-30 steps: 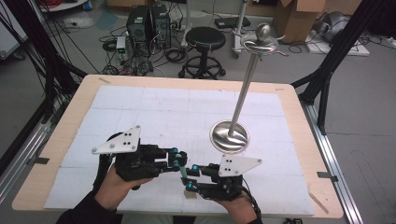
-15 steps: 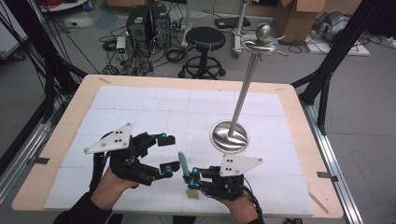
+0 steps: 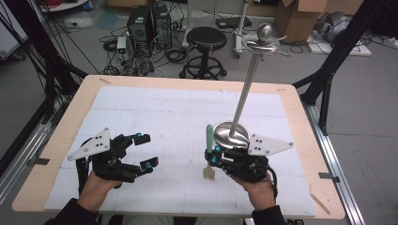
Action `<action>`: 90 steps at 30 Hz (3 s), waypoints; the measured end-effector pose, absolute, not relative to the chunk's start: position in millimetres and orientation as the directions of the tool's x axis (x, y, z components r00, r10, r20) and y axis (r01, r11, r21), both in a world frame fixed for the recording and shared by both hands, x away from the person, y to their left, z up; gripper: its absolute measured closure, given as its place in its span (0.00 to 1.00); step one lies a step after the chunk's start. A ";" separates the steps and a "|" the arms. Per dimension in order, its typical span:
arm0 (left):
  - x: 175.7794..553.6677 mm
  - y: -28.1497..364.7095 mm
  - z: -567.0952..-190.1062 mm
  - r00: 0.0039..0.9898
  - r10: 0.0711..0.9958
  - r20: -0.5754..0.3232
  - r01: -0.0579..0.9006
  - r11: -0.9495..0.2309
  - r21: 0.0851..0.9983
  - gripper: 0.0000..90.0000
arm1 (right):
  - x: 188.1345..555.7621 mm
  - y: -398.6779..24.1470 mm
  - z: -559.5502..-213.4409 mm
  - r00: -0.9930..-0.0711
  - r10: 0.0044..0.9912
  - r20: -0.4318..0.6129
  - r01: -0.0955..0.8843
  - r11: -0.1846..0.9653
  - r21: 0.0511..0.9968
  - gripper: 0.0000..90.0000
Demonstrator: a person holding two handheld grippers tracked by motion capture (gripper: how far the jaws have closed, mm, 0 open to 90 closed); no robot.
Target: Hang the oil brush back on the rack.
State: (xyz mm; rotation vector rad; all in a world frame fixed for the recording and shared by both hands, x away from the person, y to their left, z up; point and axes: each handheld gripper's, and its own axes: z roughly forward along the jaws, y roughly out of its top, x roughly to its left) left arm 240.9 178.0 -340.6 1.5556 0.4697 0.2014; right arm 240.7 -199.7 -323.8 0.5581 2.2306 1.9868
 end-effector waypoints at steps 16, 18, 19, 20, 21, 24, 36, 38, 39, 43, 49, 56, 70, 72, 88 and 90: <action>239.8 186.3 -351.6 0.881 0.453 -0.136 0.157 -0.009 0.988 0.22 | 278.1 -252.3 -266.1 -0.912 0.379 0.154 0.170 0.008 0.985 0.93; 240.2 187.3 -351.5 0.880 0.456 -0.135 0.156 -0.007 0.988 0.22 | 283.2 -257.4 -260.2 -0.909 0.388 0.154 0.166 -0.001 0.986 0.93; 240.3 187.7 -351.5 0.880 0.455 -0.135 0.155 -0.008 0.988 0.22 | 285.7 -260.1 -257.6 -0.908 0.388 0.158 0.170 -0.006 0.985 0.93; 240.4 188.0 -351.6 0.880 0.455 -0.134 0.155 -0.010 0.988 0.22 | 288.1 -262.3 -255.0 -0.906 0.393 0.159 0.168 -0.012 0.986 0.93; 240.3 188.2 -351.7 0.879 0.457 -0.134 0.156 -0.011 0.988 0.22 | 290.3 -264.6 -252.7 -0.905 0.396 0.157 0.166 -0.013 0.986 0.93; 240.7 187.7 -352.0 0.878 0.459 -0.135 0.158 -0.013 0.987 0.22 | 295.1 -270.6 -246.2 -0.902 0.400 0.160 0.160 -0.033 0.987 0.93; 241.1 185.5 -352.5 0.879 0.456 -0.141 0.165 -0.013 0.986 0.22 | 311.5 -277.9 -235.9 -0.893 0.415 0.173 0.171 -0.042 0.984 0.93; 241.1 185.3 -352.6 0.878 0.458 -0.141 0.165 -0.013 0.986 0.22 | 313.3 -278.6 -236.7 -0.890 0.419 0.180 0.180 -0.039 0.983 0.93; 241.1 185.3 -352.4 0.879 0.456 -0.140 0.165 -0.014 0.986 0.22 | 313.9 -278.8 -237.0 -0.889 0.420 0.182 0.184 -0.037 0.982 0.93; 241.1 184.8 -352.2 0.879 0.455 -0.141 0.165 -0.013 0.986 0.22 | 316.8 -280.9 -238.0 -0.883 0.428 0.193 0.188 -0.053 0.981 0.93; 241.4 184.0 -352.3 0.879 0.455 -0.143 0.167 -0.013 0.986 0.22 | 320.7 -280.2 -240.7 -0.874 0.441 0.206 0.210 -0.039 0.977 0.93; 242.2 186.7 -352.4 0.874 0.464 -0.146 0.168 -0.006 0.986 0.22 | 316.4 -280.3 -245.4 -0.860 0.476 0.185 0.186 -0.046 0.981 0.81; 246.3 193.4 -359.4 0.850 0.511 -0.124 0.141 0.005 0.990 0.21 | 262.2 -276.9 -325.4 -0.671 0.741 0.035 0.177 0.114 0.978 0.20; 246.6 195.0 -361.0 0.849 0.515 -0.119 0.137 0.003 0.991 0.21 | 253.7 -276.6 -341.5 -0.658 0.752 0.038 0.204 0.129 0.970 0.19; 247.2 203.0 -369.0 0.829 0.545 -0.121 0.137 0.012 0.991 0.21 | 212.0 -284.1 -386.3 -0.611 0.791 0.040 0.242 0.138 0.960 0.19; 246.7 204.0 -369.9 0.828 0.547 -0.122 0.139 0.011 0.990 0.21 | 211.7 -285.2 -386.9 -0.609 0.792 0.039 0.242 0.139 0.960 0.19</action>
